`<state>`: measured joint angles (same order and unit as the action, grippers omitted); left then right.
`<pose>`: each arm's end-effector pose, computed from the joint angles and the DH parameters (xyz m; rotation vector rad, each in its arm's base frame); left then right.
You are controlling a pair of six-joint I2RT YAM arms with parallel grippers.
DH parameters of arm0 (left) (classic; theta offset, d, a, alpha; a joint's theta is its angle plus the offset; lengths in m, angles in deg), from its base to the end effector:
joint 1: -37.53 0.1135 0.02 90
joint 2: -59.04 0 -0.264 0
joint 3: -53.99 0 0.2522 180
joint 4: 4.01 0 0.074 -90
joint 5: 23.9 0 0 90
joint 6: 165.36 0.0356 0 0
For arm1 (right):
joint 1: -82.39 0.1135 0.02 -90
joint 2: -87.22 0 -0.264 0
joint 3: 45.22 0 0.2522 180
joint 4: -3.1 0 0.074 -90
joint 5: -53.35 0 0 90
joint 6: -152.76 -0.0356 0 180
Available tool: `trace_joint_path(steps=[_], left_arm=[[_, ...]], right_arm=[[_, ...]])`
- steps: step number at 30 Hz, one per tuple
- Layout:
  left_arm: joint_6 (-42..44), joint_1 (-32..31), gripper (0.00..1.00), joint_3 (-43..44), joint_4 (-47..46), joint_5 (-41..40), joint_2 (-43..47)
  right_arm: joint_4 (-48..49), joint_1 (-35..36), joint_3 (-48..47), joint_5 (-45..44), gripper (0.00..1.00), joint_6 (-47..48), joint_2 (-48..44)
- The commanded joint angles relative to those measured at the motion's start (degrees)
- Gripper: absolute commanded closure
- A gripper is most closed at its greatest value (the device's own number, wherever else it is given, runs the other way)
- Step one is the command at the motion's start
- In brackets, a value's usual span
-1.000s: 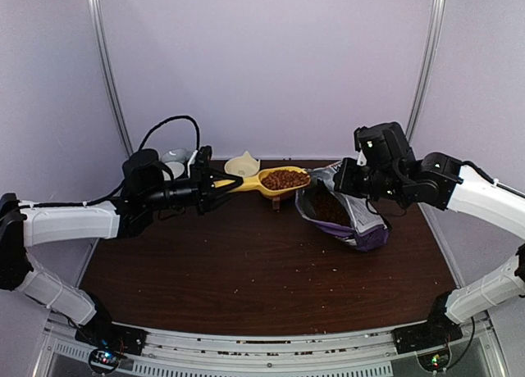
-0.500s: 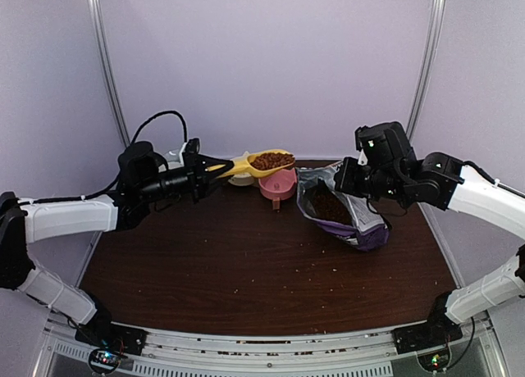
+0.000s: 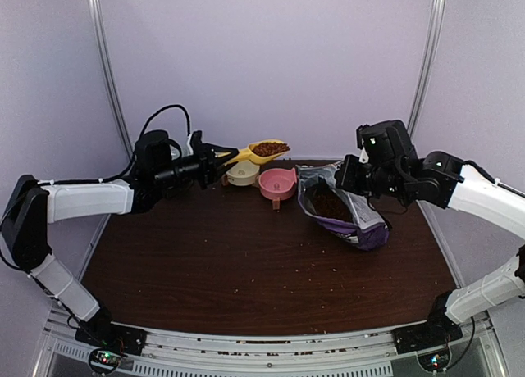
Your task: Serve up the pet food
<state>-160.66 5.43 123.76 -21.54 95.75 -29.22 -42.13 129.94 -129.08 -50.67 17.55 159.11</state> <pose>0.2923 -0.2041 0.2956 -0.4151 1.9513 -1.8877 0.1923 0.1974 0.3572 0.1014 2.2086 0.6753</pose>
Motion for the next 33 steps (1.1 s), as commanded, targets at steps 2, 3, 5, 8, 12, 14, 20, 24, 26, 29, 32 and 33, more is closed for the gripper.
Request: trace_joint_path(steps=[2,3,5,8,12,14,20,24,26,29,32,33], left_arm=[[3.07,0.88,1.0,4.55,-0.93,-2.41,-3.12],[3.41,1.0,1.0,5.11,-0.45,-2.72,-3.78],[3.77,1.27,1.0,6.22,-0.05,-3.06,-5.32],[4.35,1.5,1.0,8.19,0.71,-3.37,-8.15],[5.47,1.75,1.0,10.14,1.88,-3.89,-10.79],[6.16,2.0,1.0,10.8,2.72,-4.31,-11.86],[9.16,2.77,1.0,13.12,5.89,-5.41,-14.6],[10.06,3.07,1.0,15.06,7.21,-5.28,-16.86],[10.82,3.3,1.0,15.94,8.37,-5.76,-18.08],[11.98,3.76,1.0,17.46,9.57,-6.09,-19.66],[12.96,3.83,1.0,19.55,11.64,-6.09,-21.26],[13.95,3.87,1.0,20.1,12.17,-6.16,-21.74]], right_arm=[[3.05,-1.29,-0.16,0.06,1.0,0.36,-0.26],[3.18,-1.5,-0.2,0.32,1.0,0.39,-0.27],[3.29,-1.82,-0.27,0.73,1.0,0.49,-0.27],[3.44,-2.3,-0.08,1.29,1.0,0.66,-0.27],[3.47,-3.02,0.43,2.03,1.0,0.78,-0.35],[3.74,-3.36,0.91,2.37,1.0,0.82,-0.51],[4.27,-4.37,1.33,3.57,1.0,1.09,-0.32],[4.65,-4.7,1.29,4.07,1.0,1.13,-0.1],[4.63,-4.79,1.39,4.17,1.0,1.15,-0.09],[4.73,-4.92,1.56,4.35,1.0,1.18,-0.14],[4.74,-4.96,1.75,4.51,1.0,1.16,-0.18],[4.67,-5.0,1.77,4.54,1.0,1.16,-0.18]])
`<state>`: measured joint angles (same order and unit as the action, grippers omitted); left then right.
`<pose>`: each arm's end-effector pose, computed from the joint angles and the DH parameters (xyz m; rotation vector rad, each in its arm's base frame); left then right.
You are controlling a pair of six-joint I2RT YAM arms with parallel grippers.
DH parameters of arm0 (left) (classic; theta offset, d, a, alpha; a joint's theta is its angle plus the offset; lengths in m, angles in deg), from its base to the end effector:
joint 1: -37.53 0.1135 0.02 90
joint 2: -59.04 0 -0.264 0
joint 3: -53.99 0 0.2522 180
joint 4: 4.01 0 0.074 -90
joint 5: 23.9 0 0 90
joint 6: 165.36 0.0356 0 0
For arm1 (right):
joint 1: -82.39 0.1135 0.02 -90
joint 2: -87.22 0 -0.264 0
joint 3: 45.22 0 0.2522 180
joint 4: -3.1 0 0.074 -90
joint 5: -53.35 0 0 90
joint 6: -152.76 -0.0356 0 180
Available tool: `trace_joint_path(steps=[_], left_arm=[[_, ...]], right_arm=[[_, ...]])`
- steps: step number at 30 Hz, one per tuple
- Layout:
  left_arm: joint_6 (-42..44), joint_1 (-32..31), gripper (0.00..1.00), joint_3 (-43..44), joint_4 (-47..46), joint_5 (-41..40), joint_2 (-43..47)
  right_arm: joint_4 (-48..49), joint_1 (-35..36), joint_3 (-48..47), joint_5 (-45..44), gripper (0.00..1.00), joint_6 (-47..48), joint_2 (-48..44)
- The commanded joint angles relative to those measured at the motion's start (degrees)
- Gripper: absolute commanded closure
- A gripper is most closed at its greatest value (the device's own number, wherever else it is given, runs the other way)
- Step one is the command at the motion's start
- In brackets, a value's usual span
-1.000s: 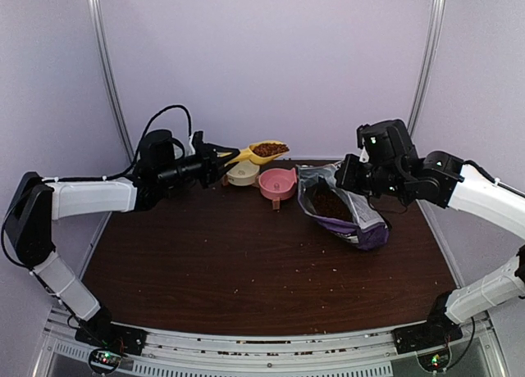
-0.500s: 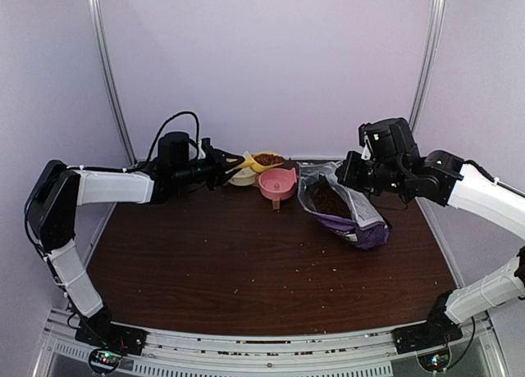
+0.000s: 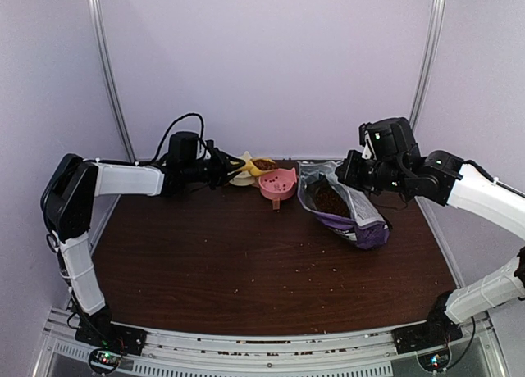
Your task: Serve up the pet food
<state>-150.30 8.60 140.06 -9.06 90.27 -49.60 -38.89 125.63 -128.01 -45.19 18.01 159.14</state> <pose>0.3770 -0.2250 0.2348 -0.5364 2.1376 -1.5439 0.2070 0.1874 0.3556 0.1217 2.1980 0.7441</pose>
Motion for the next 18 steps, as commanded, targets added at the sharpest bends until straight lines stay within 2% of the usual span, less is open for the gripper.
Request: trace_joint_path(steps=[1,18], left_arm=[[4.8,0.64,1.0,4.4,0.29,-0.74,-1.78],[12.21,0.63,1.0,12.19,12.25,-2.23,-4.83]], right_arm=[[1.42,-0.7,0.74,-0.96,1.0,0.7,-0.2],[1.51,-0.88,1.38,-0.7,1.0,0.44,-0.28]])
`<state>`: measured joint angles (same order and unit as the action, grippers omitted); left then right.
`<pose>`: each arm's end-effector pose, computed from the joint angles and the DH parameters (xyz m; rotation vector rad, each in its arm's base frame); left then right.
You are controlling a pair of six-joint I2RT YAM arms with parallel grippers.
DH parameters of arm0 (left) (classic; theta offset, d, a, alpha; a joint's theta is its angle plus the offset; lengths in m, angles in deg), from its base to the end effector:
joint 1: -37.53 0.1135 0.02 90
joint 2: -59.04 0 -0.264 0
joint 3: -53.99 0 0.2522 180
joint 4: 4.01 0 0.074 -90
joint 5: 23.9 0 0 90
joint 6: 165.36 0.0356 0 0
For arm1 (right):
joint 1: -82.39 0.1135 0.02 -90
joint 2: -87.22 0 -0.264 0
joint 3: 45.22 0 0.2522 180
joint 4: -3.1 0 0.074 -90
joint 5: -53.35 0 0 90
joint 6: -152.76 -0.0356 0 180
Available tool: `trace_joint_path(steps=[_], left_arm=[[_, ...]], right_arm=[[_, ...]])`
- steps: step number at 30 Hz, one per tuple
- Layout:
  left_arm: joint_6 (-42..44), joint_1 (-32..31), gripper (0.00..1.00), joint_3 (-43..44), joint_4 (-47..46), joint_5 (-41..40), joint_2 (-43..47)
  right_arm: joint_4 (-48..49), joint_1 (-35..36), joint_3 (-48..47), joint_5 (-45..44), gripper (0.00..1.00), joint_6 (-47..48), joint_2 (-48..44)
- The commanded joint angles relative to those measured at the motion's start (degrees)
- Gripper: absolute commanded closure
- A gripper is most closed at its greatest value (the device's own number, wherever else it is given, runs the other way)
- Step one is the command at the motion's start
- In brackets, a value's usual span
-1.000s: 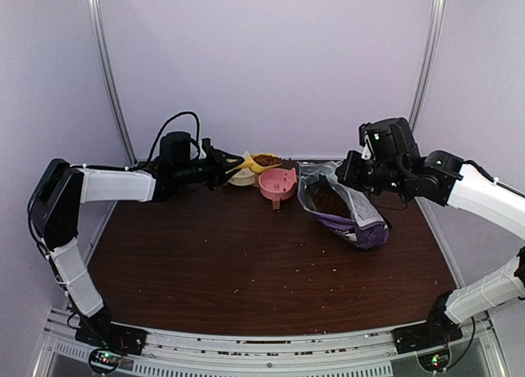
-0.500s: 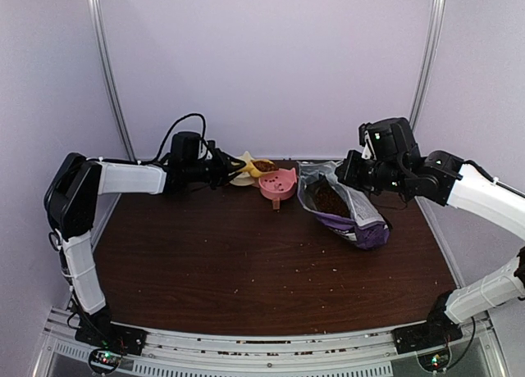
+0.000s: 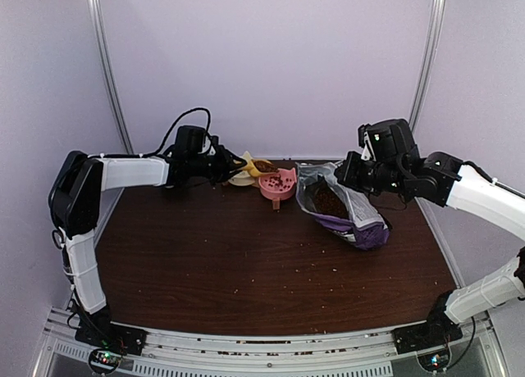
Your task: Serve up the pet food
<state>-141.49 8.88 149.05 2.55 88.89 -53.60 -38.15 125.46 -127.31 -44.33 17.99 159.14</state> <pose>0.3967 -0.2324 0.2373 -0.4454 2.2284 -1.3816 0.2077 0.1877 0.3526 0.1162 2.2025 0.7570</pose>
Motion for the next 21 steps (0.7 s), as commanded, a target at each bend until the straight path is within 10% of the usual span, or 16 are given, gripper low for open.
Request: trace_joint_path(steps=[1,21], left_arm=[[3.75,0.34,1.0,3.49,1.04,-0.82,-0.82],[12.58,-0.96,1.0,9.82,12.51,-3.85,-1.07]], right_arm=[[0.77,-0.71,0.73,-1.47,1.0,0.55,-0.17],[0.89,-0.88,1.65,-1.46,1.0,0.48,-1.21]])
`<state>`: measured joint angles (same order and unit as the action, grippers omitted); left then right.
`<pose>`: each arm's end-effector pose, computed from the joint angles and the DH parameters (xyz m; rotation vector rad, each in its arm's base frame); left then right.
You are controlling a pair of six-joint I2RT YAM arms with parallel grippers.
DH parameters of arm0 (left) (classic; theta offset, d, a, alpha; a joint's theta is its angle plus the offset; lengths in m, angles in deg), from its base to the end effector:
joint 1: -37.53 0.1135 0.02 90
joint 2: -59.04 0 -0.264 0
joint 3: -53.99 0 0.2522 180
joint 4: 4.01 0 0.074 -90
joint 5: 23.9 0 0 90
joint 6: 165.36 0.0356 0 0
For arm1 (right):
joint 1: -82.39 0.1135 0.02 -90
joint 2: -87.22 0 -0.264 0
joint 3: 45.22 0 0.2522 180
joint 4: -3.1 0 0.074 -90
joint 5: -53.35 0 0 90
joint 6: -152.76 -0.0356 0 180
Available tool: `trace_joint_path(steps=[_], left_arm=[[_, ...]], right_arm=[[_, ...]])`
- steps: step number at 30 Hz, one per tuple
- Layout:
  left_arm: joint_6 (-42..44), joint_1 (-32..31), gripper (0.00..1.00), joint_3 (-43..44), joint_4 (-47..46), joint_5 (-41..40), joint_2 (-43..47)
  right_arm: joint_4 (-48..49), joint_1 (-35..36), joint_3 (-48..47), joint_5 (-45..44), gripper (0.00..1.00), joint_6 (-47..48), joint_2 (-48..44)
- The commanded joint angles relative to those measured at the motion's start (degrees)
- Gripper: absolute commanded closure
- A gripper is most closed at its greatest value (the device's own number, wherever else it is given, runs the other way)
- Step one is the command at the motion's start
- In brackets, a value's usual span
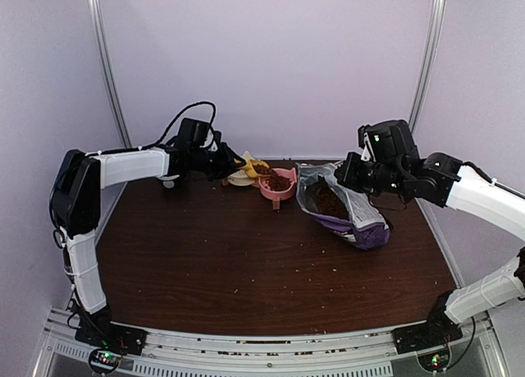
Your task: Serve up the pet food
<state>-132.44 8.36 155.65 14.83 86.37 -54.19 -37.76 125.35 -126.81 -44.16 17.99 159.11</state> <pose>0.3990 -0.2368 0.2512 -0.3294 2.3115 -1.2122 0.2081 0.1875 0.3504 0.1165 2.2045 0.7577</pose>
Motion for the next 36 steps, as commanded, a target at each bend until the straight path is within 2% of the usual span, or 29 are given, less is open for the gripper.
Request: trace_joint_path(steps=[1,12,18,30,36], left_arm=[[3.9,-0.45,1.0,3.58,0.69,-1.48,-0.56],[7.78,-1.51,1.0,9.95,6.12,-1.67,-3.64],[11.62,-2.25,1.0,15.0,12.08,-3.3,-5.62],[20.3,-3.33,1.0,22.2,22.91,-8.3,-7.55],[25.42,-4.84,1.0,26.71,29.34,-13.46,-7.89]], right_arm=[[0.54,-0.77,1.27,-1.62,1.0,0.42,-1.24],[0.55,-0.77,1.76,-1.63,1.0,0.43,-1.6],[0.5,-0.86,1.82,-1.54,1.0,0.54,-1.73],[0.55,-1.04,1.83,-0.97,1.0,0.71,-1.5],[0.65,-1.04,1.75,-0.6,1.0,0.74,-1.41]])
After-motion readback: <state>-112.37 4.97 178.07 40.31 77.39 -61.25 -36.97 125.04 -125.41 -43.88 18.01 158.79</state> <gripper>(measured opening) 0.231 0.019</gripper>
